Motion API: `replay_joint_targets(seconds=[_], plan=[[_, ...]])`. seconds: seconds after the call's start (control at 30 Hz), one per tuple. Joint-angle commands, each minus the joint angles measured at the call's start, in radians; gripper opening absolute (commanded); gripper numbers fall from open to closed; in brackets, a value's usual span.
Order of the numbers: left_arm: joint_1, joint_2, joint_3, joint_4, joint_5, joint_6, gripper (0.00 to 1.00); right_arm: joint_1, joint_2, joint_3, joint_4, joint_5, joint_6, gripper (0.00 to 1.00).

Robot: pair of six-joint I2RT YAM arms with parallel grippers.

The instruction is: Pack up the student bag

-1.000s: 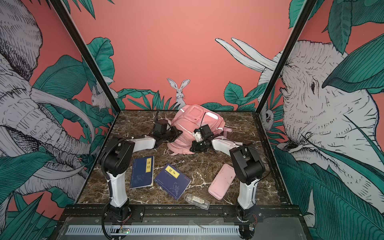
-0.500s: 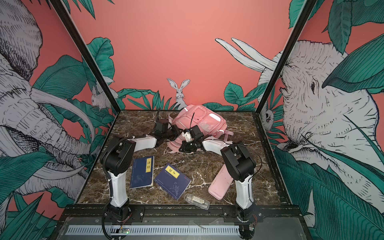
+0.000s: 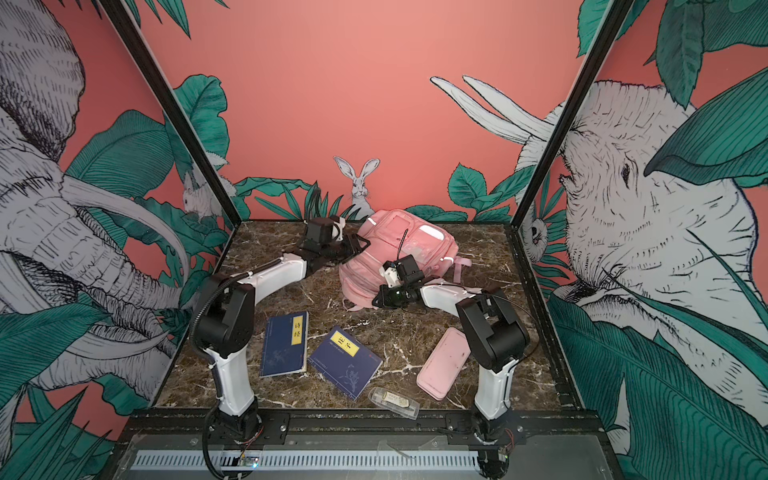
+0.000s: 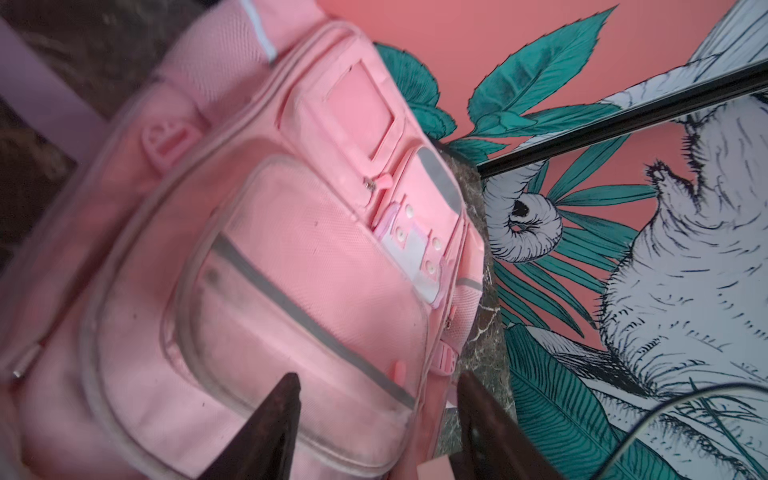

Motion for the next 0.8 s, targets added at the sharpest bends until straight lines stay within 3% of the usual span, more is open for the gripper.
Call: replay_joint_targets(seconds=[0.0, 0.13, 0.4, 0.77], plan=[[0.028, -0.041, 0.144, -0.309, -0.053, 0.260, 0.63, -0.022, -0.056, -0.031, -0.025, 0.008, -0.036, 0.00], [0.048, 0.062, 0.302, -0.481, -0.072, 0.374, 0.62, -0.051, -0.106, -0.061, -0.079, 0.016, -0.071, 0.00], [0.013, 0.339, 0.664, -0.668, 0.076, 0.514, 0.58, -0.104, -0.190, -0.104, -0.188, 0.047, -0.138, 0.00], [0.005, 0.499, 0.813, -0.779, 0.085, 0.574, 0.56, -0.120, -0.222, -0.156, -0.214, 0.061, -0.156, 0.00]])
